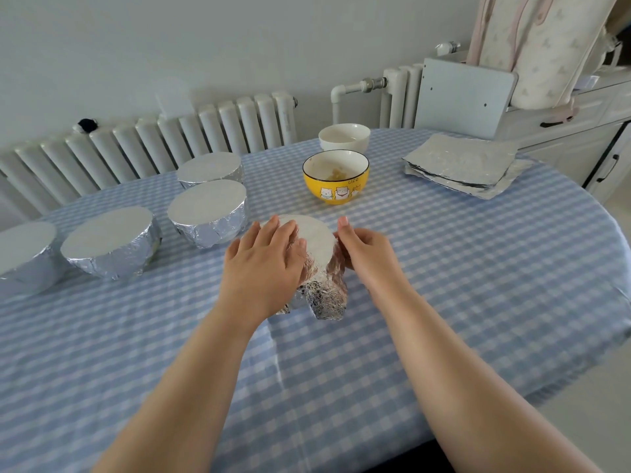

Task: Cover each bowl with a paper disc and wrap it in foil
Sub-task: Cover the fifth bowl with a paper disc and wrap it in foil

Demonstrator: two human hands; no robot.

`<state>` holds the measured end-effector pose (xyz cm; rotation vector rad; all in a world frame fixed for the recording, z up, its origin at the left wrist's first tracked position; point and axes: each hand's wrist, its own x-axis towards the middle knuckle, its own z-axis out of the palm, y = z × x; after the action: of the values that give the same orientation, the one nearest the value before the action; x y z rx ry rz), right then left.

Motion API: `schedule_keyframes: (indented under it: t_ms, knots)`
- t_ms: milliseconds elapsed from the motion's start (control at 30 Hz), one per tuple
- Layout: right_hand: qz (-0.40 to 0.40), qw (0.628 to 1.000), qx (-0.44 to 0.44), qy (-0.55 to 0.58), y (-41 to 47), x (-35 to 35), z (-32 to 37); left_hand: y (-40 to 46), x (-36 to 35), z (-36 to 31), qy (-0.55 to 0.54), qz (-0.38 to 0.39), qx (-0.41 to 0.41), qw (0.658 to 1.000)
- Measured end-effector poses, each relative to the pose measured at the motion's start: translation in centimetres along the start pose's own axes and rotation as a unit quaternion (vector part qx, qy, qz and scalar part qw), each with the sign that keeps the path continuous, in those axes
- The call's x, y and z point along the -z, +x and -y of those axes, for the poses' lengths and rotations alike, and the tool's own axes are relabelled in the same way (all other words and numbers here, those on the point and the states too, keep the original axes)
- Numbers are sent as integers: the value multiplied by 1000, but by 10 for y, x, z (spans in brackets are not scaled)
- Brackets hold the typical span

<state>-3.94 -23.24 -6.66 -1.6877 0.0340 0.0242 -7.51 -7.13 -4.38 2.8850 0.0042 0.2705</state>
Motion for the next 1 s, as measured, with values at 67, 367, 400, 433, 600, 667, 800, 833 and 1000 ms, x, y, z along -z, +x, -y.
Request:
schedule_keyframes:
  t_ms: [67,367,400,433,600,667,800,833,1000]
  knots:
    - [10,1000,-3,6,-2,1,2,0,0,-1,3,-1,3,1000]
    - [-6,997,-41,69,4,-3,-4,4,0,-6,23,15,19,999]
    - [-9,995,-47,83,5,-5,-5,4,1,-6,24,17,19,999]
    - [-12,994,-52,95,6,-6,-6,4,1,-6,25,18,19,999]
    - [-16,986,-79,147,9,-9,-9,5,1,-8,25,15,19,999]
    - [-21,983,-89,159,11,-11,-10,5,1,-9,29,15,18,999]
    - [-21,981,-101,167,15,-13,-13,4,1,-8,31,21,17,999]
    - [-21,981,-102,162,15,-13,-14,5,1,-8,33,21,16,999]
    - [-33,987,-89,130,18,-14,-14,5,2,-9,36,21,16,999]
